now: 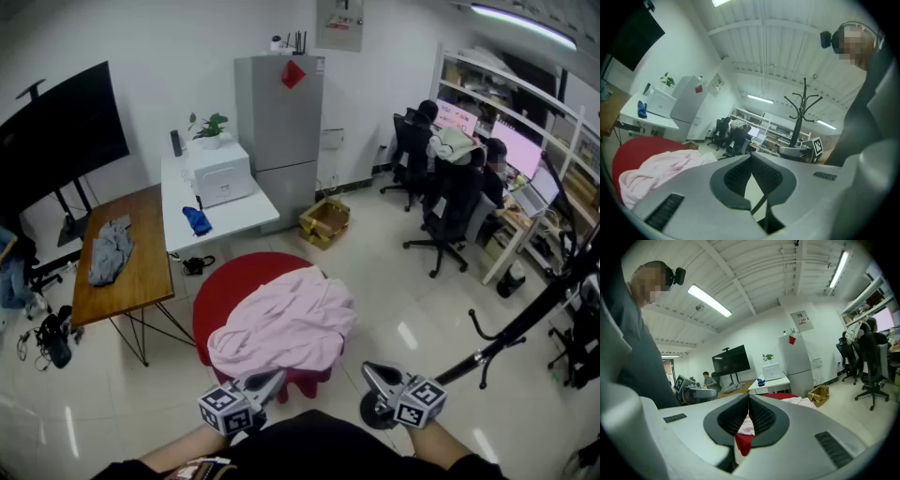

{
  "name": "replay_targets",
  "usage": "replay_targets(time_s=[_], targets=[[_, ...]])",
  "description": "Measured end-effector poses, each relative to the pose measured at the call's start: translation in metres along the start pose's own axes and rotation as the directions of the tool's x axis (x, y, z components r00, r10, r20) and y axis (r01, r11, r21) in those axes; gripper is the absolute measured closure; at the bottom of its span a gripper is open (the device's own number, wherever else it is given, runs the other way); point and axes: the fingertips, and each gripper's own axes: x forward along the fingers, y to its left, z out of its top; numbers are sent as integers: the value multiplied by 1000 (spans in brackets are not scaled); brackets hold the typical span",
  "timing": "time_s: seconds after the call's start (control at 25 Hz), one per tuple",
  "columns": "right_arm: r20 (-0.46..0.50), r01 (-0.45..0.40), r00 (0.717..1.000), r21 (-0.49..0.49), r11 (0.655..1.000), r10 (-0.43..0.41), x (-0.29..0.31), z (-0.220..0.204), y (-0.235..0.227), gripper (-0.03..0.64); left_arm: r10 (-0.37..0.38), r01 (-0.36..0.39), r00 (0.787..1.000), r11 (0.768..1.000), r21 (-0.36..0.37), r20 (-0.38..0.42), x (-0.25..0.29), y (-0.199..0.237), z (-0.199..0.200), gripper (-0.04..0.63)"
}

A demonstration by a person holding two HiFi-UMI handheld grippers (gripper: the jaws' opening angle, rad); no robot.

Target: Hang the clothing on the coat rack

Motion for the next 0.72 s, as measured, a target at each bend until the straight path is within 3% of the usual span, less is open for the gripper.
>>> replay_targets(time_s=[0.16,0.4,0.72], targets=[[-29,-6,1000,-41,999,5,54,-1,-1,601,87,-87,996,995,41,-13,-41,48,4,603],[-139,-48,990,-98,994,34,151,-21,6,589,215,-215,976,977,-7,20,-116,104,16,603],[-305,-174,943,-118,978,131,294,-79,49,445,357,-356,934,934,-41,13,-220,156,20,603]])
